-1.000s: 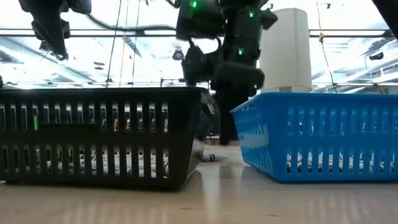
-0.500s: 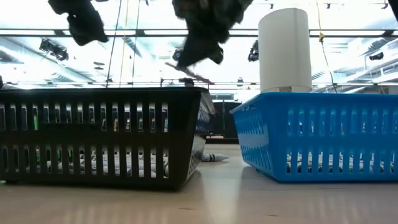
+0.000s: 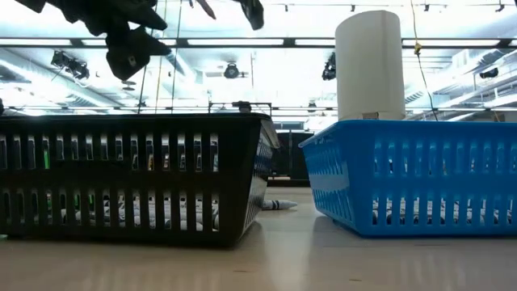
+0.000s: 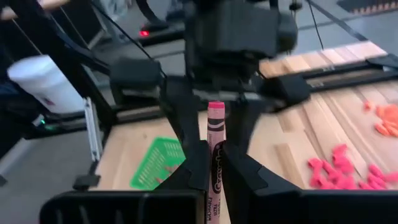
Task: Sort crayons
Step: Put the pink crayon into the green basket
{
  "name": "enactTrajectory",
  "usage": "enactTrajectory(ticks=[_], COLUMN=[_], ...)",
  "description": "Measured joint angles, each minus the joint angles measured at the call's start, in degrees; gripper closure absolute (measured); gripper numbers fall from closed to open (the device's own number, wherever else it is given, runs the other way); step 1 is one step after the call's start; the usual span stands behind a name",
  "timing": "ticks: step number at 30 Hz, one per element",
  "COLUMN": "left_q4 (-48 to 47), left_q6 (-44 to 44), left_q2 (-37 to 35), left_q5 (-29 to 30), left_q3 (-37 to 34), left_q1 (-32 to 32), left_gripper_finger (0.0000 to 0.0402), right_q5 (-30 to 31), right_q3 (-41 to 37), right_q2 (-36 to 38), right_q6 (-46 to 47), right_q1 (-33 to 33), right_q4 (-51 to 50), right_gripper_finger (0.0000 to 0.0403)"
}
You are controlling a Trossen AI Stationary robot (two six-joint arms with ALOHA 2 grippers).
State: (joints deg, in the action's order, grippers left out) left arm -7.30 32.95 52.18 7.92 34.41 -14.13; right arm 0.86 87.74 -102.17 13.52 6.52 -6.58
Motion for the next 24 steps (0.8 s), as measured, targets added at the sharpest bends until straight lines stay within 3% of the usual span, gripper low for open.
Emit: enactTrajectory(ticks=[12,16,24], left_q4=[18.3,22.3,30.9], left_q6=[-7.0,-6.8,-7.3], left_q2=[5.2,8.5,12.0], left_q5=[1.4,4.9,5.7], left_q3=[-1.1,-1.1,-1.1], left_q1=[0.0,0.1,0.1], left_gripper_finger=[0.0230,0.0230,0.0233], right_q5=[2.3,2.3,2.6], right_q3=[0.0,0.0,0.0], right_q2=[0.0,0.0,0.0], right_q6=[-0.6,-0.2,0.0], right_q1=[-0.6,-0.7,-0.7], right_q4=[6.5,6.6,6.6], right_gripper_finger=[0.0368,0.0368,0.0368])
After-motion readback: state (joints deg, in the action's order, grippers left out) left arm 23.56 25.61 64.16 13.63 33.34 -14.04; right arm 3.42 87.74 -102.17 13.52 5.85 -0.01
